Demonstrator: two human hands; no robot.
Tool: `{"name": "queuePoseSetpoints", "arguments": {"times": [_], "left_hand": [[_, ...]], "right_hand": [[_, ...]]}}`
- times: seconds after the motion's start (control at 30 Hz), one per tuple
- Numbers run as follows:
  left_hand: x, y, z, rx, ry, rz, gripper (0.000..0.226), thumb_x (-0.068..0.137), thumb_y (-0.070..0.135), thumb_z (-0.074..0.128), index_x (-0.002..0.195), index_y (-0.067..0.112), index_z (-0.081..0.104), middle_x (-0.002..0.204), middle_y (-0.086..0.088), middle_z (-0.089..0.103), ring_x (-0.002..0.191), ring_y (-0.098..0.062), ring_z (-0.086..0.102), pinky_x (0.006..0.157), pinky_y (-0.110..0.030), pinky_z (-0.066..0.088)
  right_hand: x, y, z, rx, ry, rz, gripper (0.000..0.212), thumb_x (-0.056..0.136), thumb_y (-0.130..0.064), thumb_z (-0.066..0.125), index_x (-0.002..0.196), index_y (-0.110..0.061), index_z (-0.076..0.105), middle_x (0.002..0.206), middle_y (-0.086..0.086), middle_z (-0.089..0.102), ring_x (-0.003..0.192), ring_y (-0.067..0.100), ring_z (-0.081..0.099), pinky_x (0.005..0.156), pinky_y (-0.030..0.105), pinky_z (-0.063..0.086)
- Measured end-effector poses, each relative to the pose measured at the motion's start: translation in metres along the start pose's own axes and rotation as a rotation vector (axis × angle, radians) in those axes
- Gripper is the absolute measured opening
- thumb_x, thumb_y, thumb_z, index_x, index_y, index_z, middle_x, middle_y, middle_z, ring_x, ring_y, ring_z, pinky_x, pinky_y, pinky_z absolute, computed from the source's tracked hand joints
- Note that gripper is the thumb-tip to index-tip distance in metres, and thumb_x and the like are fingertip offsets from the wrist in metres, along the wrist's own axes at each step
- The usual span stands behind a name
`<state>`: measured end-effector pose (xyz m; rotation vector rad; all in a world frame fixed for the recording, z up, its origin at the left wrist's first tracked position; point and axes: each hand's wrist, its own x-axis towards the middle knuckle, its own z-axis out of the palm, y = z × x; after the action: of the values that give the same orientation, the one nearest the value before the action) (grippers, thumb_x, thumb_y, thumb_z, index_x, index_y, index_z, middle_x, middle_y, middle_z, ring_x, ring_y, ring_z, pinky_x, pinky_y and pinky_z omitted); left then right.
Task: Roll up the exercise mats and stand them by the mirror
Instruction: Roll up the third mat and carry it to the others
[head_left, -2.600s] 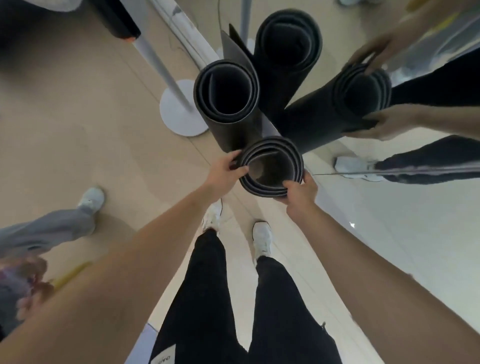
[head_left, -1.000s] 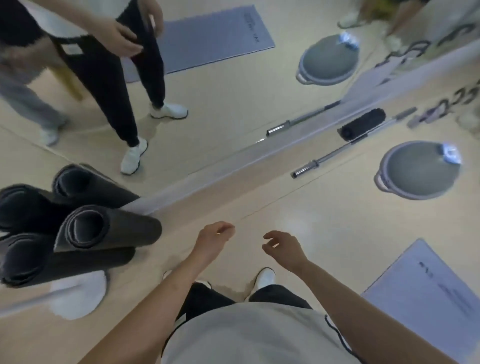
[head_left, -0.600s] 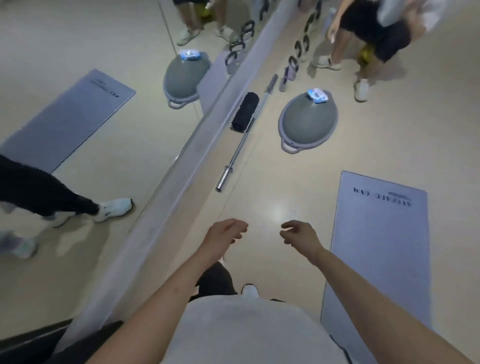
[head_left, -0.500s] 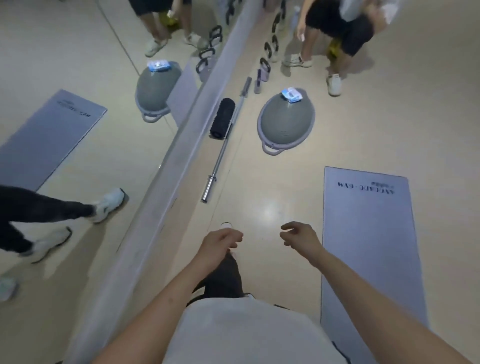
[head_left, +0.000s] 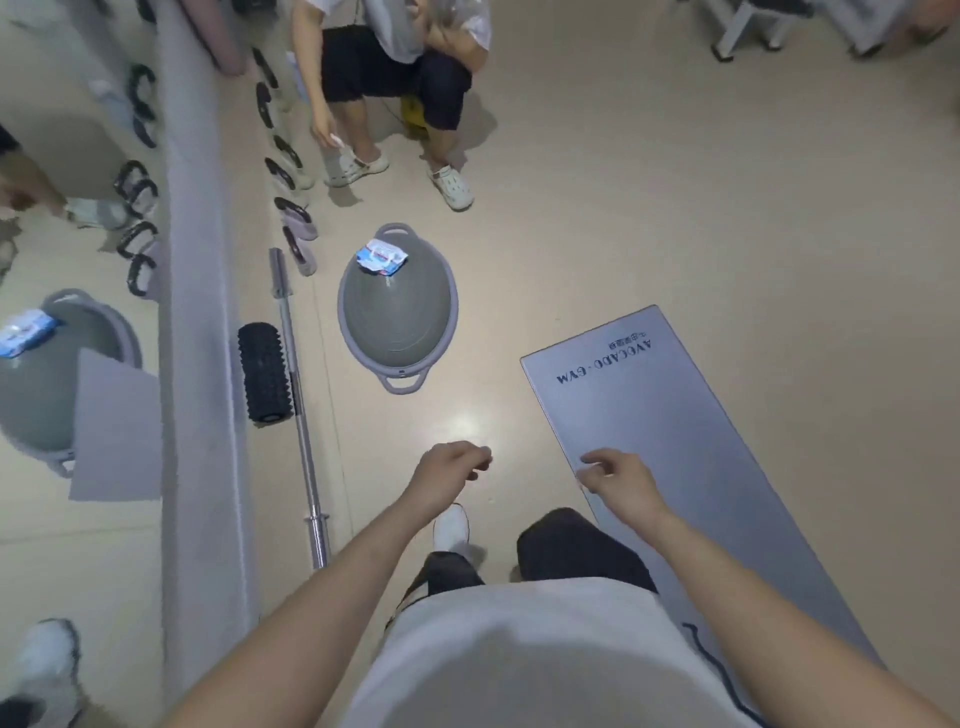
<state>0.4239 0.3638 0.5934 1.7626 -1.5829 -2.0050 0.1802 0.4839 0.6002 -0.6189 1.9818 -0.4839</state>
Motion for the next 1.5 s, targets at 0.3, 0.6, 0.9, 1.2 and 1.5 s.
{"name": "queuePoseSetpoints", "arguments": {"times": [0.3, 0.6, 0.9, 1.2, 1.5], "left_hand": [[0.206, 0.180, 0.027, 0.273, -0.205, -0.002, 0.037, 0.087, 0.049, 0.059, 0.095, 0.018, 0.077, 0.100, 0.002, 0.079, 0.094, -0.021, 0.072, 0.085, -0.035, 0.051], [0.419, 0.260, 0.114, 0.467, -0.348, -0.132, 0.025, 0.100, 0.025, 0.060, 0.105, 0.004, 0.073, 0.095, -0.008, 0.073, 0.080, -0.020, 0.062, 0.069, -0.026, 0.047], [0.707, 0.161, 0.195, 0.787, -0.460, -0.128, 0.009, 0.094, 0.021, 0.065, 0.098, 0.018, 0.072, 0.100, -0.007, 0.074, 0.072, -0.014, 0.064, 0.065, -0.023, 0.046], [0.909, -0.052, 0.205, 1.038, -0.548, -0.066, 0.050, 0.090, 0.031, 0.070, 0.136, 0.016, 0.056, 0.128, 0.005, 0.061, 0.114, -0.017, 0.060, 0.102, -0.032, 0.048], [0.950, -0.103, 0.212, 0.971, -0.410, -0.044, 0.060, 0.091, 0.028, 0.076, 0.141, 0.013, 0.046, 0.133, -0.014, 0.053, 0.110, -0.023, 0.058, 0.097, -0.035, 0.052]], "right_hand": [[0.154, -0.030, -0.079, 0.269, 0.204, 0.126, 0.023, 0.091, -0.023, 0.074, 0.112, -0.015, 0.073, 0.097, 0.001, 0.072, 0.097, 0.021, 0.065, 0.090, 0.032, 0.047], [0.330, -0.013, -0.114, 0.447, 0.294, 0.351, 0.025, 0.090, -0.026, 0.073, 0.115, -0.019, 0.071, 0.108, -0.001, 0.070, 0.103, 0.023, 0.070, 0.098, 0.035, 0.050], [0.548, 0.075, 0.005, 0.585, 0.433, 0.525, 0.044, 0.095, -0.033, 0.069, 0.133, -0.012, 0.060, 0.121, 0.006, 0.066, 0.100, 0.021, 0.064, 0.085, 0.032, 0.049], [0.758, 0.191, 0.191, 0.478, 0.421, 0.604, 0.083, 0.087, -0.040, 0.076, 0.153, -0.010, 0.036, 0.152, 0.015, 0.041, 0.136, 0.037, 0.039, 0.111, 0.045, 0.041], [0.797, 0.216, 0.251, 0.372, 0.388, 0.606, 0.111, 0.074, -0.067, 0.075, 0.158, -0.015, 0.024, 0.165, 0.015, 0.021, 0.149, 0.043, 0.020, 0.116, 0.059, 0.035]]}}
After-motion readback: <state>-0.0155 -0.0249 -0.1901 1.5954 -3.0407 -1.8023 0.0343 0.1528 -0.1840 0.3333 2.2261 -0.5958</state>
